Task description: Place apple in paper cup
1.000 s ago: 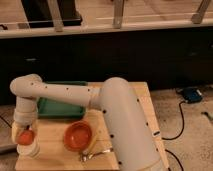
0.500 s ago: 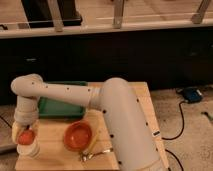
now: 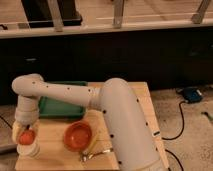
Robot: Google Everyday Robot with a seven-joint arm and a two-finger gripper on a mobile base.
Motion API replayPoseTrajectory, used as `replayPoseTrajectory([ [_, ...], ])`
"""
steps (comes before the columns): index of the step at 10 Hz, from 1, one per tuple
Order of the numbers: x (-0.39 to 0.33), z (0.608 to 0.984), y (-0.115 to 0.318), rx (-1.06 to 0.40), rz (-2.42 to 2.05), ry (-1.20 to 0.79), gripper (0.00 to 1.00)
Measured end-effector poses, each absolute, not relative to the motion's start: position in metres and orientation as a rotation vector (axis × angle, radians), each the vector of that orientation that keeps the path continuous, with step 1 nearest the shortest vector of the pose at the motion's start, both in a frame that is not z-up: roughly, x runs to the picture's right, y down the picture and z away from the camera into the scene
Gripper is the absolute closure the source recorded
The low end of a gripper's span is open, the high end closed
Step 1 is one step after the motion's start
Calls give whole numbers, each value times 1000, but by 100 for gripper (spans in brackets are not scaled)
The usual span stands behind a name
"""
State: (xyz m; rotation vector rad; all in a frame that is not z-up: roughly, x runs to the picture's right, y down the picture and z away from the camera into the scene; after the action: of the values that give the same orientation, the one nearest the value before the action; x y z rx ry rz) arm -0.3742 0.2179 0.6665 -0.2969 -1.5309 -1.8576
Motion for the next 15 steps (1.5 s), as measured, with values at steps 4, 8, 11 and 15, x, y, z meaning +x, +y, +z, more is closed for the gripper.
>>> replayPoseTrajectory([
  [4,-373,666,218,-297,-1859,-1552,45],
  [8,-373,665,216,-292,-1857,-1568,45],
  [11,-372,665,216,-289,-1855,-1580,45],
  [15,-372,664,216,-287,-1852,-1593,45],
])
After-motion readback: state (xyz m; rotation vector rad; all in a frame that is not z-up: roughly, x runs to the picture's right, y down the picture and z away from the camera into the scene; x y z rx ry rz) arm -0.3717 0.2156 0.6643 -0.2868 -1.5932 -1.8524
